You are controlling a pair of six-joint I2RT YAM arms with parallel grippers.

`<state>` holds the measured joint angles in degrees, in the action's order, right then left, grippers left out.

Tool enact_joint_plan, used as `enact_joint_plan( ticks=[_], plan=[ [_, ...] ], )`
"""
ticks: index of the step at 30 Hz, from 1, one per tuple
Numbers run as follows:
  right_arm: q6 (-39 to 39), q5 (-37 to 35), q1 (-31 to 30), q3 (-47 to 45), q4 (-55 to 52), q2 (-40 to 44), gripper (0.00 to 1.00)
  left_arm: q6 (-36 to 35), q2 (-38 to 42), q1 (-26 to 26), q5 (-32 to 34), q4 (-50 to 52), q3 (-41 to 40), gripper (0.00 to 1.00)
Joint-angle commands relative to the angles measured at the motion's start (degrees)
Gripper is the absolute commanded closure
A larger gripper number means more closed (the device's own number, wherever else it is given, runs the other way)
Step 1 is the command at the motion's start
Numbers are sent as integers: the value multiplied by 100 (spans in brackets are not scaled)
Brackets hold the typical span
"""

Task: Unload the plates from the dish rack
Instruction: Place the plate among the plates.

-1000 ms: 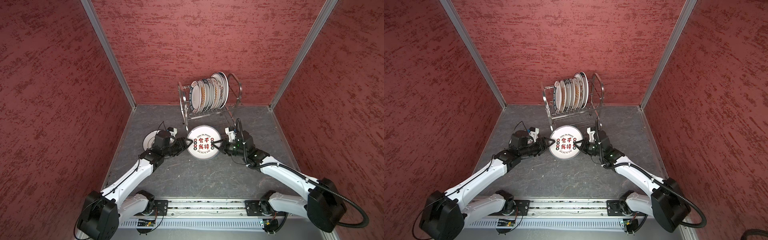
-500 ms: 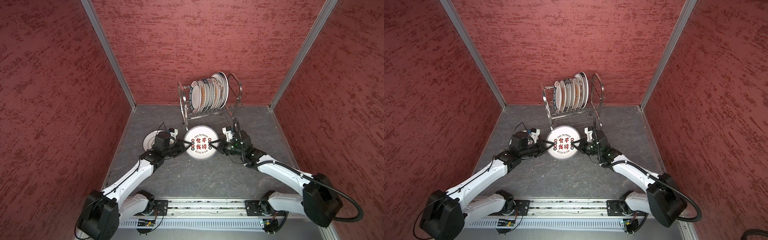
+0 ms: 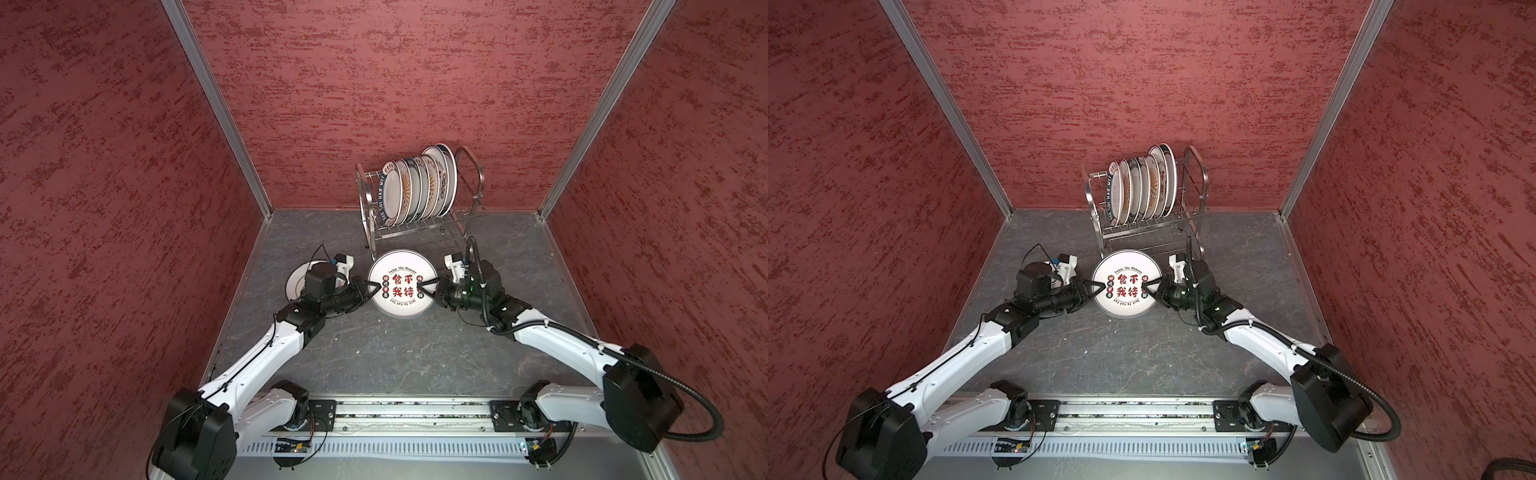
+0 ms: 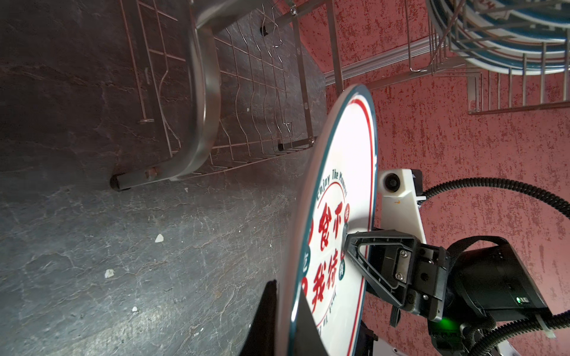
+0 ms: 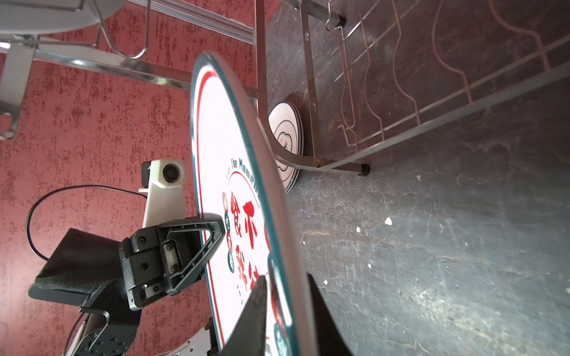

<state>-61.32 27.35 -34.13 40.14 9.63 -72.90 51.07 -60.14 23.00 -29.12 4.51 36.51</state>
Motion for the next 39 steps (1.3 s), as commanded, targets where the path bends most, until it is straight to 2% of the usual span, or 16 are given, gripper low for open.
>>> enact_joint_plan(
  ticks=[1,5,10,15,20,27,31,39],
  plan=[
    [131,74,-76,264,315,60,70,-263,86,42,-126,332,55,100],
    [268,-59,-76,374,-39,90,59,-290,304,-77,-148,596,101,100],
    [604,-392,-68,596,-802,244,43,-316,695,-604,-452,1176,193,100],
    [1039,-868,-43,888,-1884,518,28,-608,1177,-1404,-696,2247,378,100],
    [1351,-1501,-10,1256,-3048,812,19,-916,1452,-2331,-921,3105,475,100],
    [1655,-2261,28,1698,-4159,1201,2,-1326,1327,-3759,-1383,3521,453,100],
    [1678,-2675,80,1893,-4586,1270,1,-1502,1079,-4315,-1591,3465,495,100],
    [1670,-3443,336,2359,-5738,976,1,-1802,369,-4946,-1446,3248,535,100]
  ],
)
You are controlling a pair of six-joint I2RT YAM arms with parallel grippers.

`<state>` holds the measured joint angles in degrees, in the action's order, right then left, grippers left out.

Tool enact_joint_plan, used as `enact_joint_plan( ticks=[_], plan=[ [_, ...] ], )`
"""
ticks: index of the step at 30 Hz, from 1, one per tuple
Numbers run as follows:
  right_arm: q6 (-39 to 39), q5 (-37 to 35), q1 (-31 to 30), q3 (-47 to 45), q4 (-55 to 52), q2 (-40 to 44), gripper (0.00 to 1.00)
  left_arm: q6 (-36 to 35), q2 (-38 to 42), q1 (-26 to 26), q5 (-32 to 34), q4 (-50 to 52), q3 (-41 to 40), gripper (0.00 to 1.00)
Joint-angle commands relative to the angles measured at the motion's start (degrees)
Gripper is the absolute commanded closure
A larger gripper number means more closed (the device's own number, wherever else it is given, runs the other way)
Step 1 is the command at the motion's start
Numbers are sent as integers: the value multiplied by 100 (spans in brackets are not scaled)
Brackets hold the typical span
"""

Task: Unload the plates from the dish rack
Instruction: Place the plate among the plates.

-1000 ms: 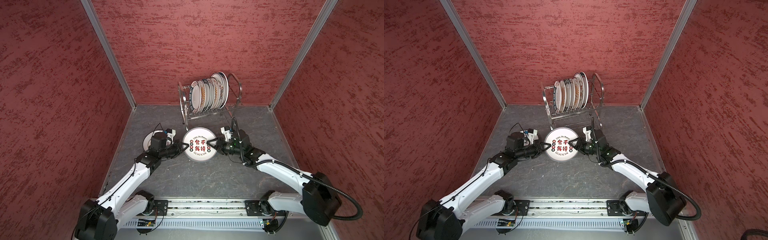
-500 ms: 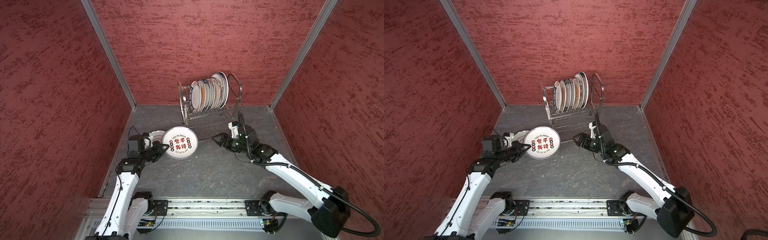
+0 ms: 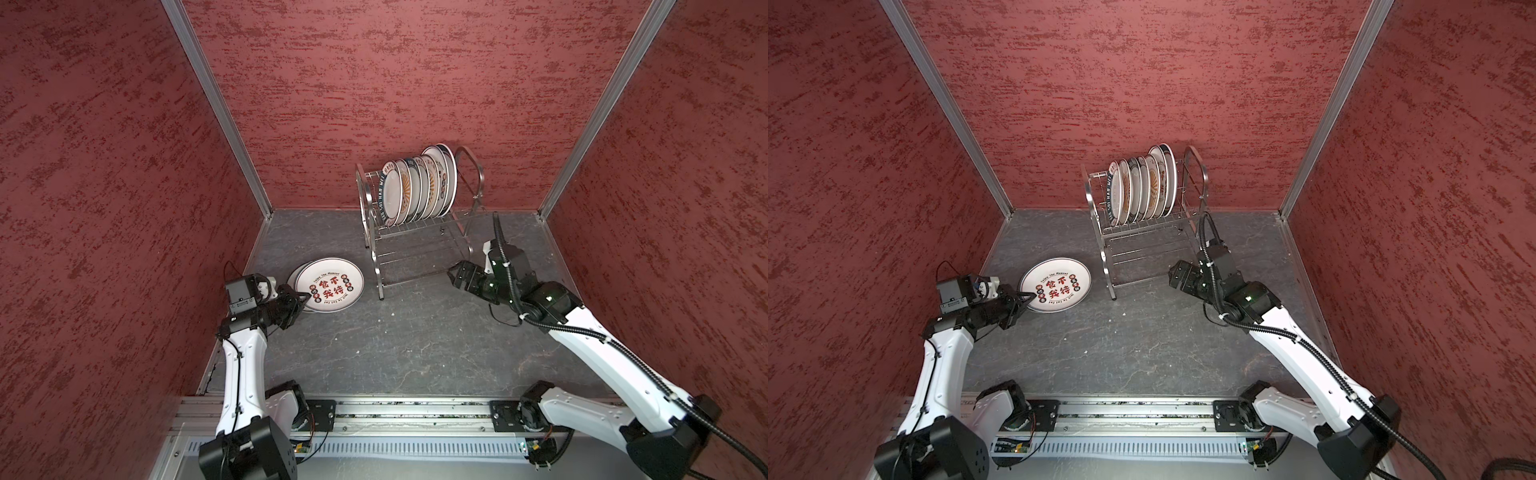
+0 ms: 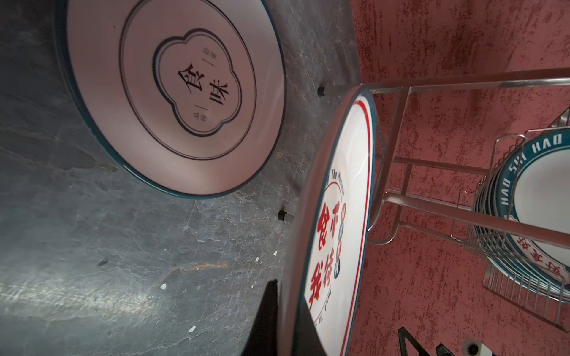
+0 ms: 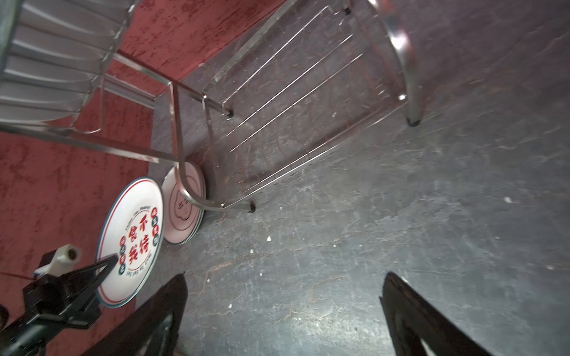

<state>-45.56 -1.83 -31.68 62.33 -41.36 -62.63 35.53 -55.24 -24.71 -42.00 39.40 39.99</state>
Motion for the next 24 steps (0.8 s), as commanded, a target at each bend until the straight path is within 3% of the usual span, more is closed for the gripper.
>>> enact_joint_plan(
  ticks=[1,11,19,24],
  plan=[
    [132,-534,120,127,-659,-39,1,-291,-220,-241,-113,-266,202,100],
    [433,-251,397,-121,-455,172,1,-565,-1278,-585,190,-849,180,100],
    [527,30,505,-341,-205,173,1,-582,-1491,-596,846,-1007,252,100],
    [575,106,531,-377,-144,146,1,-531,-1817,-596,919,-1146,286,100]
  ],
)
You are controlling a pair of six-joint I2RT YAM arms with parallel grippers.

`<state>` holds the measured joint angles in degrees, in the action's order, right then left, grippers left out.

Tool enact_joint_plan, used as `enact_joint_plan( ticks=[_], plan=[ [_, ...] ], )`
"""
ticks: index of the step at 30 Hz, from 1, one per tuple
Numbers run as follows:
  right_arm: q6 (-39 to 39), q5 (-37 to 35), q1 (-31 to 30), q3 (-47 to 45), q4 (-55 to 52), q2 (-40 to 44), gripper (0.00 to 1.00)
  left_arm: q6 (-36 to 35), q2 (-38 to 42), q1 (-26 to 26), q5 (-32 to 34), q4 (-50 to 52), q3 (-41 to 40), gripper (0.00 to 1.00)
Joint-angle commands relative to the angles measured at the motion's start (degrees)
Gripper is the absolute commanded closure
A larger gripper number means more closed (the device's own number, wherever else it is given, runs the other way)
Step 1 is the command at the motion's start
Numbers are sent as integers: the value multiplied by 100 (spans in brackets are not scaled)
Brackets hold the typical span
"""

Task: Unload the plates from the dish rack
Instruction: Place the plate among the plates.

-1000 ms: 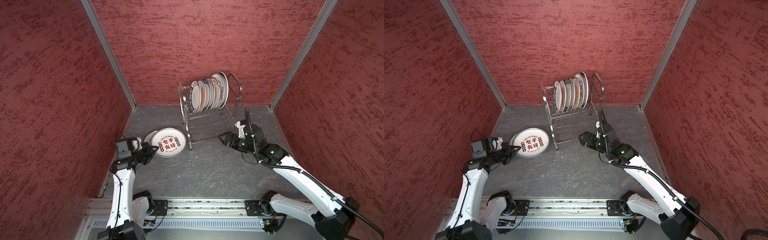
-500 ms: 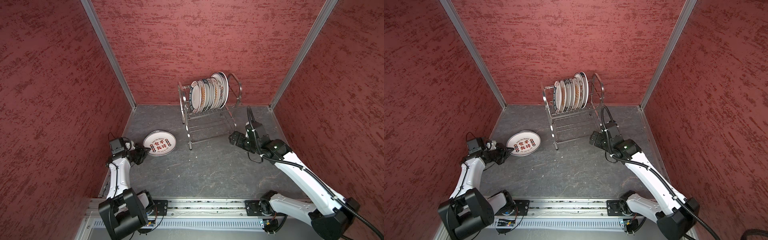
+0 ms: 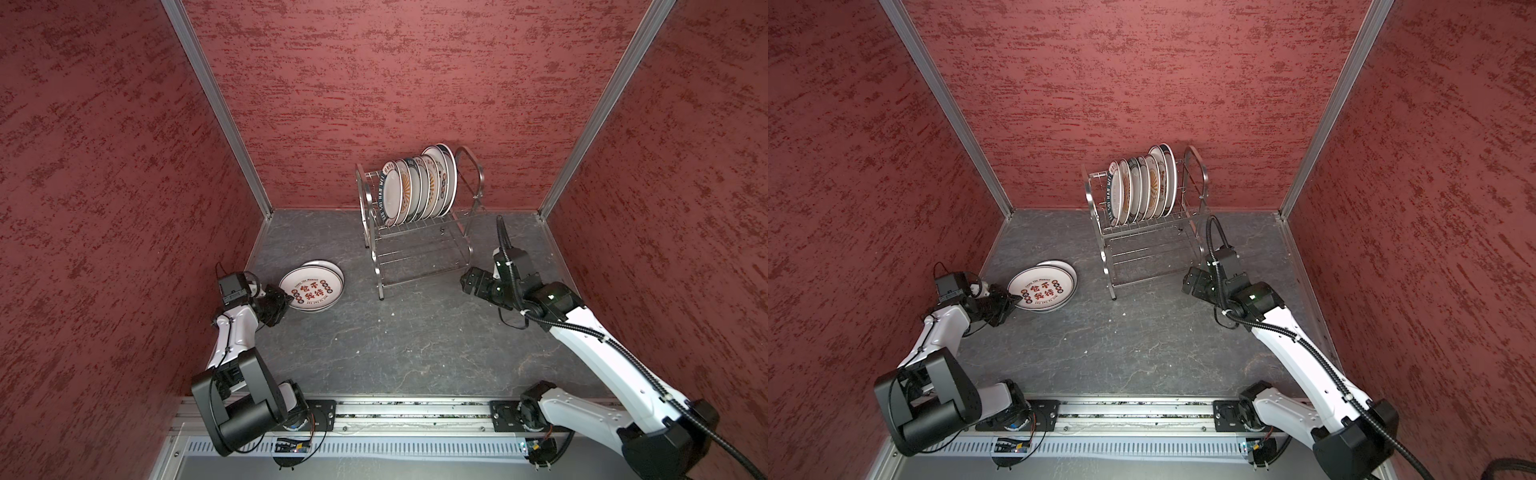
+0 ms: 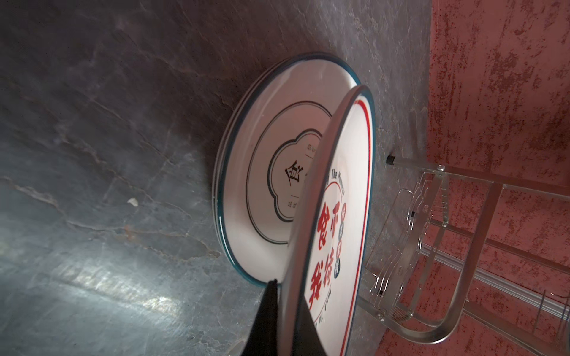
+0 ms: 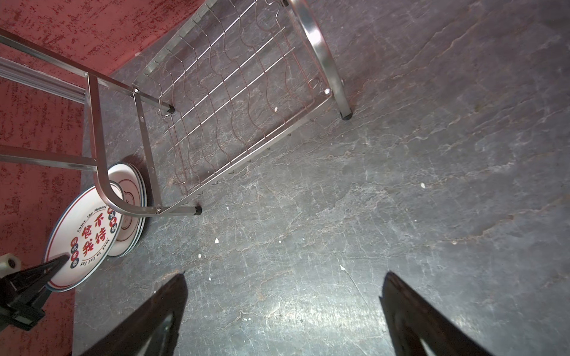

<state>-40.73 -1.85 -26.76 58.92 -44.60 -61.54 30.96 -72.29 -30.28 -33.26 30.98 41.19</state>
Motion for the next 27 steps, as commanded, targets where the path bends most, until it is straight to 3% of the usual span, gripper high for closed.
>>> enact_joint_plan(
  ticks=[1,13,27],
  plan=[
    [89,114,45,-42,187,45,1,-66,-180,-39,43,-329,173,100],
    [83,210,101,-147,268,89,1,2,-368,-37,249,-588,116,100],
    [73,286,145,-221,329,124,1,24,-478,-14,372,-466,129,85]
  ],
)
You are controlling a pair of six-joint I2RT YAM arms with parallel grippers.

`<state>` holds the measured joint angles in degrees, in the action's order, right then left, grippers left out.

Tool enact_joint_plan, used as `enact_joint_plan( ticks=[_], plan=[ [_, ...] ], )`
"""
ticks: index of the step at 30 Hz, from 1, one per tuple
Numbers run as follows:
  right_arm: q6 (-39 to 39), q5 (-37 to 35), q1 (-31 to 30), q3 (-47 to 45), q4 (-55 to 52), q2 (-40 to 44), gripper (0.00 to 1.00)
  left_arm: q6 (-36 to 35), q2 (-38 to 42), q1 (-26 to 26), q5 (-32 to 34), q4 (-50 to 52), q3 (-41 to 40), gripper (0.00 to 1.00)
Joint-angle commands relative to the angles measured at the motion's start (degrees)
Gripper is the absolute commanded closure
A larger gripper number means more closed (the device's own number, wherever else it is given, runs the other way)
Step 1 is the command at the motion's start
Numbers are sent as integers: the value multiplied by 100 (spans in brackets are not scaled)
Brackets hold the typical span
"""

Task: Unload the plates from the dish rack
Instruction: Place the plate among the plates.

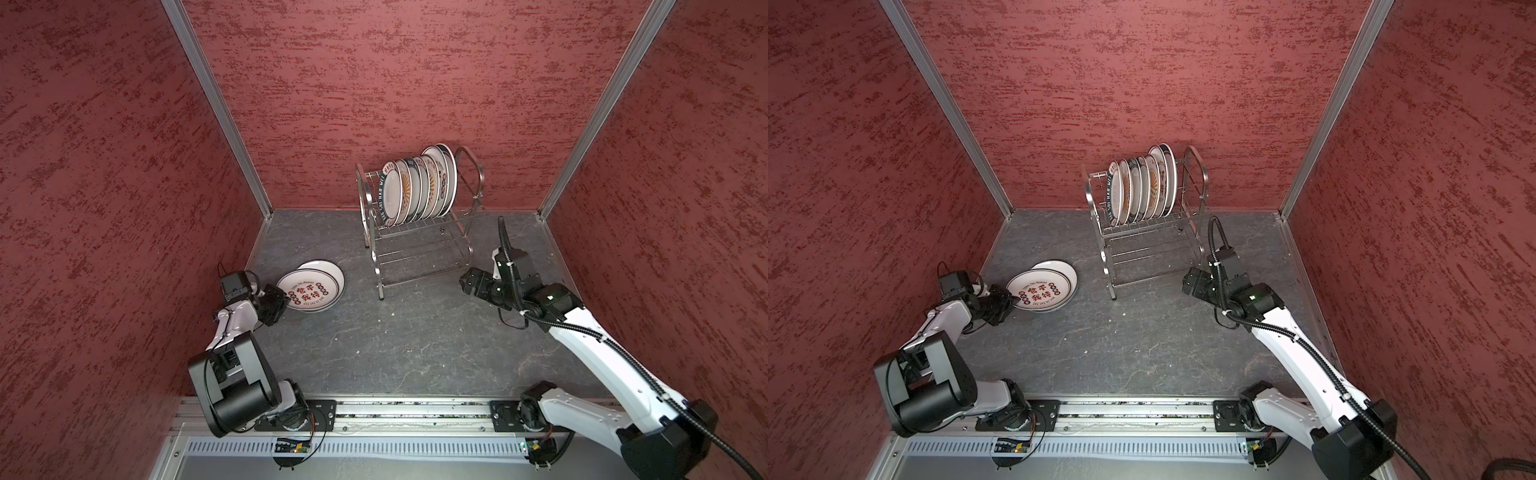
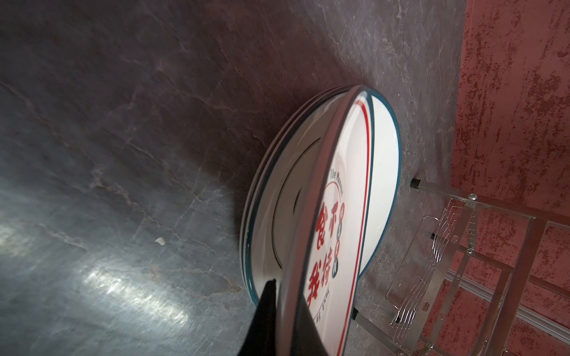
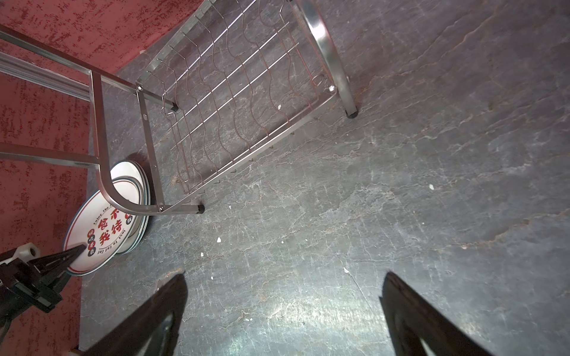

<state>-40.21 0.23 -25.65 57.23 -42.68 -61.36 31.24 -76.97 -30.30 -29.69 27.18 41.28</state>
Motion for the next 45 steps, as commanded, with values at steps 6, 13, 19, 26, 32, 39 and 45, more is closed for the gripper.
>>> enact_joint_plan(
  ticks=[6,13,19,26,32,39,45],
  plan=[
    [17,125,56,-85,198,98,1,0,-136,33,102,-14,186,79],
    [56,186,69,-104,270,89,1,65,-134,115,217,49,227,71],
    [50,365,102,-197,508,120,1,145,-269,224,262,20,270,65],
    [78,446,135,-260,553,125,1,215,-390,402,507,82,359,61],
    [85,547,166,-359,673,151,1,172,-497,521,804,324,538,58],
    [83,575,192,-431,693,217,1,154,-597,611,1047,461,602,55],
    [83,606,205,-484,724,239,1,144,-677,735,1181,554,694,53]
  ],
)
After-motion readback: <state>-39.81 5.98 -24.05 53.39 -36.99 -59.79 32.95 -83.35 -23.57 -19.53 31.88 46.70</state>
